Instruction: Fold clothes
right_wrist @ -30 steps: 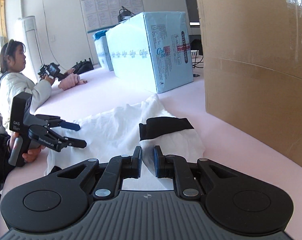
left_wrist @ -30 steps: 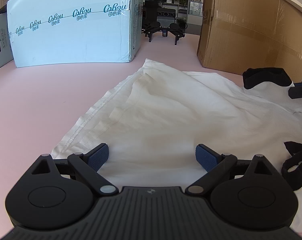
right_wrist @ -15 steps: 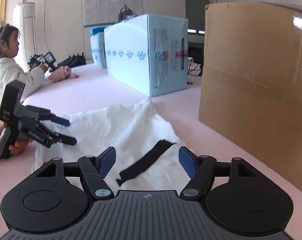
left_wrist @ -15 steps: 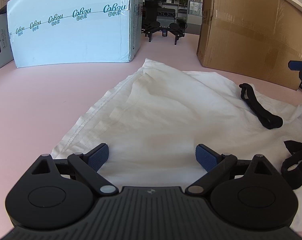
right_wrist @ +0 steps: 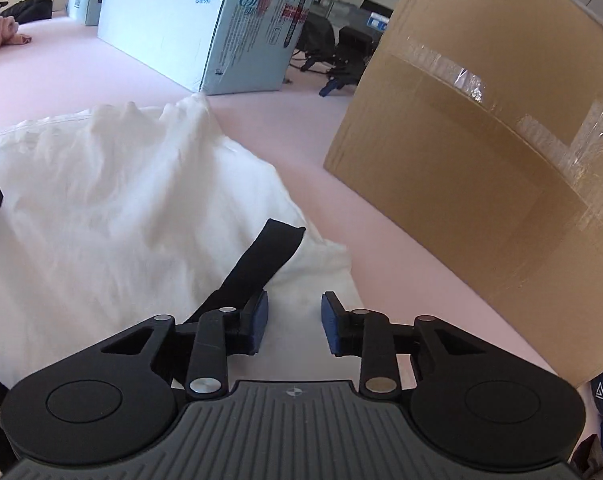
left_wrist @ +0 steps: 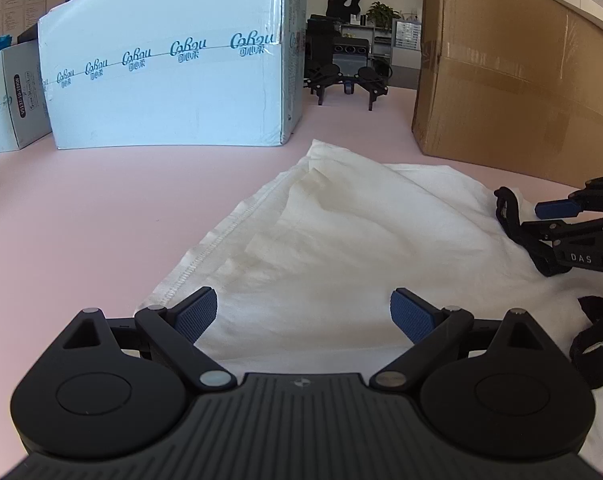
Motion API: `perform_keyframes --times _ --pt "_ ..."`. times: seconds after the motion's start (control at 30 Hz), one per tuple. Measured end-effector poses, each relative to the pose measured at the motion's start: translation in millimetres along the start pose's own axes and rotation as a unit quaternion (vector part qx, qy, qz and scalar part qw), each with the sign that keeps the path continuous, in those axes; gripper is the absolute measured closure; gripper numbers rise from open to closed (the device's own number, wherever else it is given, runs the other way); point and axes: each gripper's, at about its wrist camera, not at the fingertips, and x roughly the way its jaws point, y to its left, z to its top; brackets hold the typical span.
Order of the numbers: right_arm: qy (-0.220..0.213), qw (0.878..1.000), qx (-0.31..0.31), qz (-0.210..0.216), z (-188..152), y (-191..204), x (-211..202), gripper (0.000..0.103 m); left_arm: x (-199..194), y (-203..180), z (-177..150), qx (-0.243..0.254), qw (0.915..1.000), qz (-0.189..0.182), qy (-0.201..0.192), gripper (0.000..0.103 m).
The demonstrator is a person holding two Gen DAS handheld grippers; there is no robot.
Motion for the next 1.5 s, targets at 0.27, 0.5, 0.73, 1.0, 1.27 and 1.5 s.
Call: perform_keyframes --times 0.27,0.5,0.73,1.0,1.27,1.5 --pt "-0.062 0.97 0.177 0.156 53 -51 -41 0.016 1 89 10 -0.229 0.9678 0.104 -0.005 0.01" --pt "0.084 0.883 0.342 0.309 133 -26 7 0.016 2 108 5 -0.249 0.9572 0.146 0.017 0.01" --pt "0.168 0.947 0.215 0.17 209 74 65 0.046 5 81 5 -0.157 0.9779 0.135 0.029 0.01" --pt "0.224 0.949 0.197 0.097 197 107 103 0.092 1 106 -3 -0.255 0.9655 0.036 0.036 0.01" --pt "0.112 0.964 0.203 0.129 213 120 69 0.101 0 103 -4 -0.258 0.9648 0.031 0.039 0.01" --pt "0.17 0.955 0.213 0.117 203 119 70 0.094 6 85 -2 -0.198 0.9769 0.063 0.052 0.01"
